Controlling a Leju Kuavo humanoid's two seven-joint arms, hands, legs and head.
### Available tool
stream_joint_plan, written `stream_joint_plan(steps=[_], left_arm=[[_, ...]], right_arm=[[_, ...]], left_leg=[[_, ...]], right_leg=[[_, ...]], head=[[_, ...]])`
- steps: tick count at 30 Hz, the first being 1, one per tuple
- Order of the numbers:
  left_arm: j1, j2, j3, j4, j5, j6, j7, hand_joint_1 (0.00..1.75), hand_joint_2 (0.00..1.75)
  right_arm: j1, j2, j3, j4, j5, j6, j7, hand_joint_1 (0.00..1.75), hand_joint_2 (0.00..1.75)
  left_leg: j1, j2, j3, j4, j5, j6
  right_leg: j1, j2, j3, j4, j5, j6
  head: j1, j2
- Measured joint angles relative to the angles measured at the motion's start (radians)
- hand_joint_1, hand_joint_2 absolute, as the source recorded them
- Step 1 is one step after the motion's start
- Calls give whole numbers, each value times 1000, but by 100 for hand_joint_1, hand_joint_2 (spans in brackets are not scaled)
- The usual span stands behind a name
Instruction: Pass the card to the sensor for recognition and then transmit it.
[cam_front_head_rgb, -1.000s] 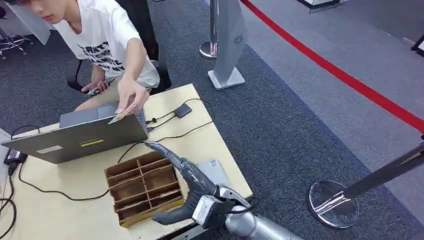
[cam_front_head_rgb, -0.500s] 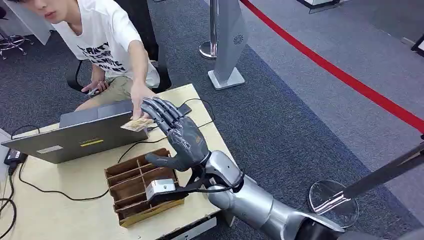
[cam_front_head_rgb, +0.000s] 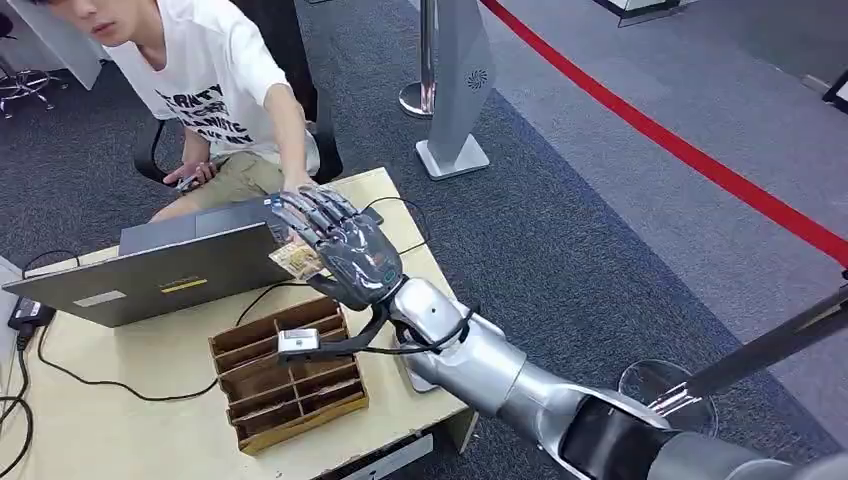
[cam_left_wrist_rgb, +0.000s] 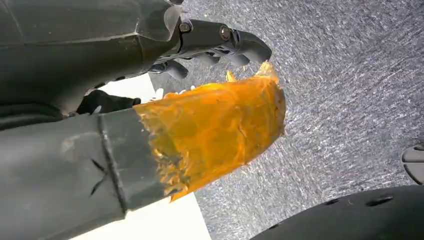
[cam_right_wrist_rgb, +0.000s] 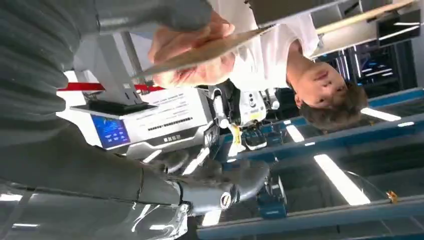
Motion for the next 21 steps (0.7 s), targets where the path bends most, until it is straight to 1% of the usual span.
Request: stream_joint_plan(steps=[12, 21], left_arm=[[0, 0, -1, 0, 0, -1, 0, 0, 0], [0, 0, -1, 0, 0, 0, 4, 0, 0]], right_arm=[[2, 1, 11, 39, -8, -3, 0, 175, 175], [18, 8, 12, 45, -40, -8, -17, 175, 175]], left_leg=[[0, 0, 0, 0, 0, 0], [0, 0, 0, 0, 0, 0]], right_leg=[[0, 0, 0, 0, 0, 0], [0, 0, -1, 0, 0, 0]], head=[[0, 0], [0, 0]])
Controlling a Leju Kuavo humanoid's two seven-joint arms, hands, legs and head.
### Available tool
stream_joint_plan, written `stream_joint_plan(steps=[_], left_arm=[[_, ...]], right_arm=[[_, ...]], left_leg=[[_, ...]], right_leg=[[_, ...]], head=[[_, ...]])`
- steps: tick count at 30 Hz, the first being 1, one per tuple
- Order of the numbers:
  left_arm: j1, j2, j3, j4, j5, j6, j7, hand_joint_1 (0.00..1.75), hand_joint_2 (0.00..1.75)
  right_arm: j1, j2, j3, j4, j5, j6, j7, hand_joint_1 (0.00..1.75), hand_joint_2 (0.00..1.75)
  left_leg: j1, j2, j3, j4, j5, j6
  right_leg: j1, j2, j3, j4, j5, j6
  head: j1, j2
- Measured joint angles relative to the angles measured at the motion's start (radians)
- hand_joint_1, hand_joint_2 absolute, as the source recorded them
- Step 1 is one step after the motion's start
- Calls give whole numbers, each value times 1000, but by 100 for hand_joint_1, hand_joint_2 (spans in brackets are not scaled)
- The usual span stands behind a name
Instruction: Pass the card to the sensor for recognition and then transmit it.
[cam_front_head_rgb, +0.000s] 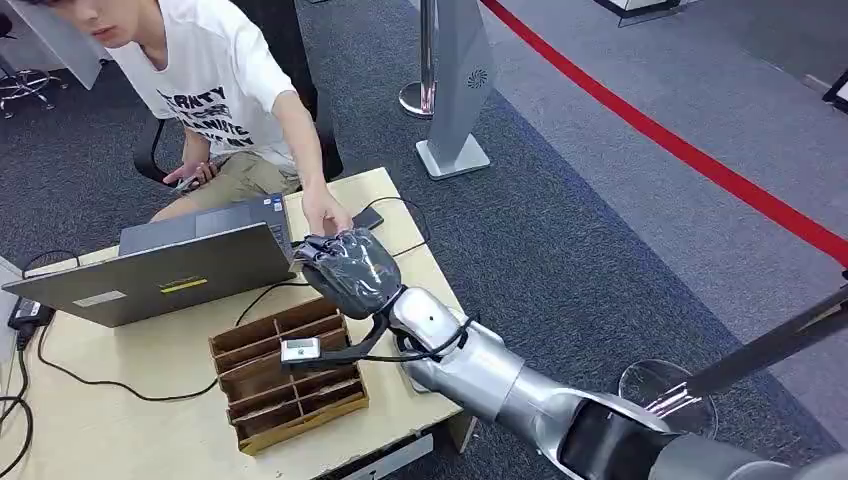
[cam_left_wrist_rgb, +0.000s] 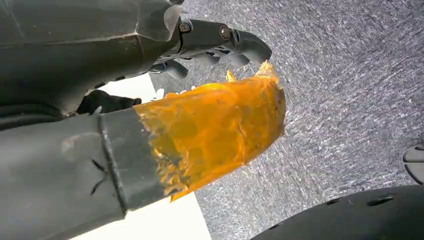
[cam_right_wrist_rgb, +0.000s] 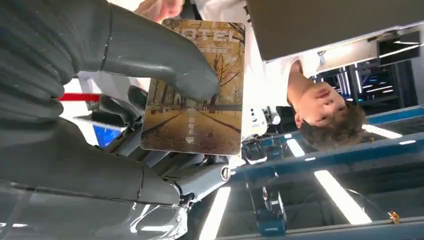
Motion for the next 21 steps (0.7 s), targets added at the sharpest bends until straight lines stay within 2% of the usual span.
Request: stream_joint_plan(steps=[4, 8, 15, 18, 21], left_arm=[[0, 0, 0, 0, 0, 3, 3, 0, 0], [1, -1, 0, 0, 3, 6, 6, 0, 0], [1, -8, 8, 0, 13, 27, 22, 0, 0], [2, -11, 17, 0, 18, 34, 23, 0, 0], [2, -13, 28, 0, 25, 39, 23, 0, 0]], right_arm=[[20, 7, -1, -14, -87, -3, -38, 175, 175], [64, 19, -7, -90, -320, 53, -104, 175, 175], [184, 27, -79, -281, -861, 263, -207, 175, 175], [252, 24, -134, -343, -965, 309, -226, 175, 175], [321, 15, -193, -386, -1006, 324, -244, 175, 175]], left_leg=[[0, 0, 0, 0, 0, 0], [0, 0, 0, 0, 0, 0], [0, -1, -1, 0, 0, 0], [0, -1, -1, 0, 0, 0], [0, 0, -1, 0, 0, 0]], right_leg=[[0, 0, 0, 0, 0, 0], [0, 0, 0, 0, 0, 0], [0, -1, -1, 0, 0, 0], [0, -1, -1, 0, 0, 0], [0, -1, -1, -1, 0, 0]], head=[[0, 0], [0, 0], [0, 0], [0, 0], [0, 0]])
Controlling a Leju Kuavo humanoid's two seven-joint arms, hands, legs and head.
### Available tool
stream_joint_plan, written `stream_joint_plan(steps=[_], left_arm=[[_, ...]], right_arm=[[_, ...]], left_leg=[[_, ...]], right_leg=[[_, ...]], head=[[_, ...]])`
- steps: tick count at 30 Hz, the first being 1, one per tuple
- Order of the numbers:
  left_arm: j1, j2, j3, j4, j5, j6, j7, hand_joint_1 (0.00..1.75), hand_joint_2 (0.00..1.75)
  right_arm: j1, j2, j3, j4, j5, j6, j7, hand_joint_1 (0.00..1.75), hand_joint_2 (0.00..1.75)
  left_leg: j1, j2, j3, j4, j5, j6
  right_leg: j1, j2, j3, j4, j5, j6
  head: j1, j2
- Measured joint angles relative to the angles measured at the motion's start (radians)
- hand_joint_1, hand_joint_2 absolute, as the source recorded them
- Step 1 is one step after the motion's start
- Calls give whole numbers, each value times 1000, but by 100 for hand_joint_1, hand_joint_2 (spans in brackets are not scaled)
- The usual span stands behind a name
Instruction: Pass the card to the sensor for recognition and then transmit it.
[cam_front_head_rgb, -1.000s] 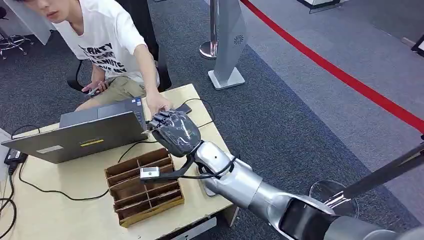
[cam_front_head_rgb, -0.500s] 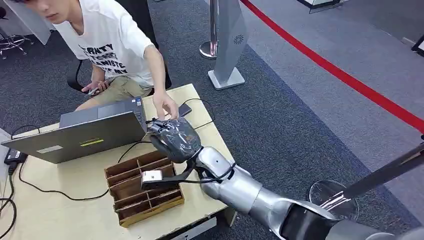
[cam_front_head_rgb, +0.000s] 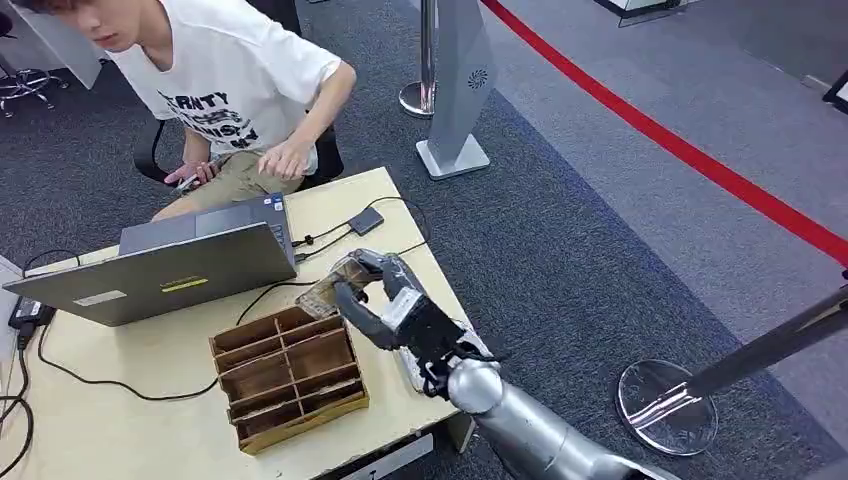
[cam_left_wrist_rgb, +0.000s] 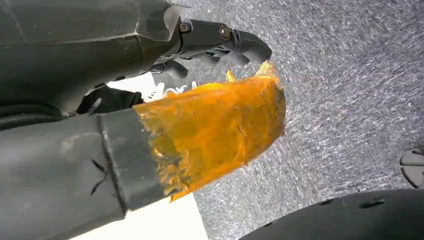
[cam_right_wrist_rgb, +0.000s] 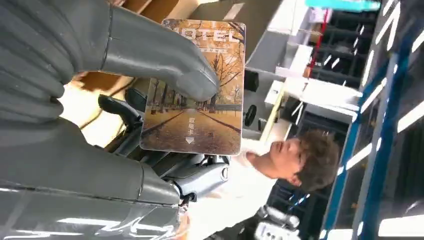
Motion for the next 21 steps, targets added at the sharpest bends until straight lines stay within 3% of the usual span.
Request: stream_joint_plan(steps=[10, 21], left_arm=[[1, -6, 27, 0, 10, 8, 0, 0, 0], [0, -7, 35, 0, 0, 9, -6, 0, 0]], right_arm=[[165, -11, -172, 8, 65, 40, 39, 175, 175], [153, -11, -188, 176, 182, 32, 87, 175, 175]], left_leg=[[0, 0, 0, 0, 0, 0], [0, 0, 0, 0, 0, 0]], right_leg=[[0, 0, 0, 0, 0, 0], [0, 0, 0, 0, 0, 0]], head=[[0, 0], [0, 0]])
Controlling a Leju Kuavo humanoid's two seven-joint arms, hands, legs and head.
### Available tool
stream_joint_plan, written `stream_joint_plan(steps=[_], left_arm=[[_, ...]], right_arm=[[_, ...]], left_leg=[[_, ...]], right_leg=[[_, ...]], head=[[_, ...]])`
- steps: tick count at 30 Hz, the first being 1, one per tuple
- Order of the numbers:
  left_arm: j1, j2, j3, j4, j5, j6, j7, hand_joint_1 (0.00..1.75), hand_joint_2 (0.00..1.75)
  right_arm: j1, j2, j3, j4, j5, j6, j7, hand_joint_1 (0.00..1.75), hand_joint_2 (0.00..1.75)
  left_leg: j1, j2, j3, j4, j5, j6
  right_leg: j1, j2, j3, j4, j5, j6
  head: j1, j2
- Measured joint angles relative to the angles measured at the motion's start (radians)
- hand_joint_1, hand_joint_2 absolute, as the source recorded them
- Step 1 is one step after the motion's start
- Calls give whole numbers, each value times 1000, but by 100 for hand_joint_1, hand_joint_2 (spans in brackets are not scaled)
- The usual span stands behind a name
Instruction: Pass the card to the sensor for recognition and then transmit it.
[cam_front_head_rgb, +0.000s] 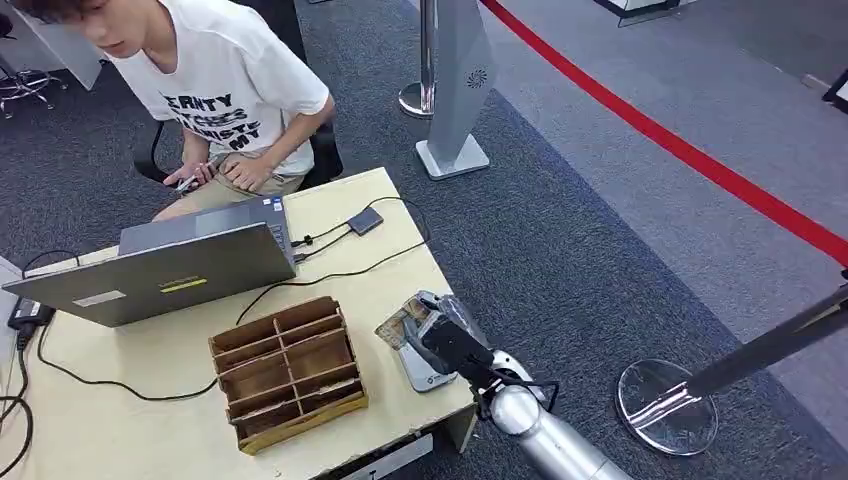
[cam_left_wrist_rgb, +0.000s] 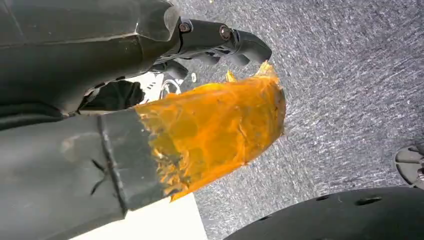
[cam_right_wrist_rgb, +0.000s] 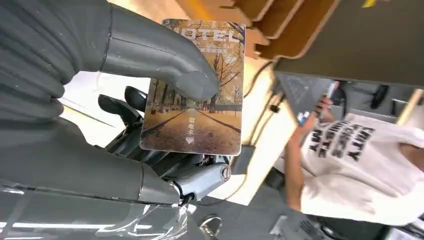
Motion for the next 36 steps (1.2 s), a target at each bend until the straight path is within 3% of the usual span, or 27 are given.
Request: stream_joint_plan(steps=[10, 20, 29, 36], left_arm=[[0, 0, 0, 0, -8, -1, -6, 0, 0], [0, 0, 1, 0, -6, -3, -15, 0, 0], [1, 0, 13, 0, -2, -3, -15, 0, 0], [1, 0, 15, 0, -3, -3, -15, 0, 0]], right_arm=[[-52, 7, -3, 119, 41, -27, 16, 175, 175], [-57, 7, -72, 188, 82, -48, 31, 175, 175], [-31, 6, -140, 201, 80, -15, 39, 175, 175], [-30, 8, -144, 219, 95, 11, 40, 175, 175]], left_leg=[[0, 0, 0, 0, 0, 0], [0, 0, 0, 0, 0, 0], [0, 0, 0, 0, 0, 0], [0, 0, 0, 0, 0, 0]], right_leg=[[0, 0, 0, 0, 0, 0], [0, 0, 0, 0, 0, 0], [0, 0, 0, 0, 0, 0], [0, 0, 0, 0, 0, 0]], head=[[0, 0], [0, 0], [0, 0], [0, 0]])
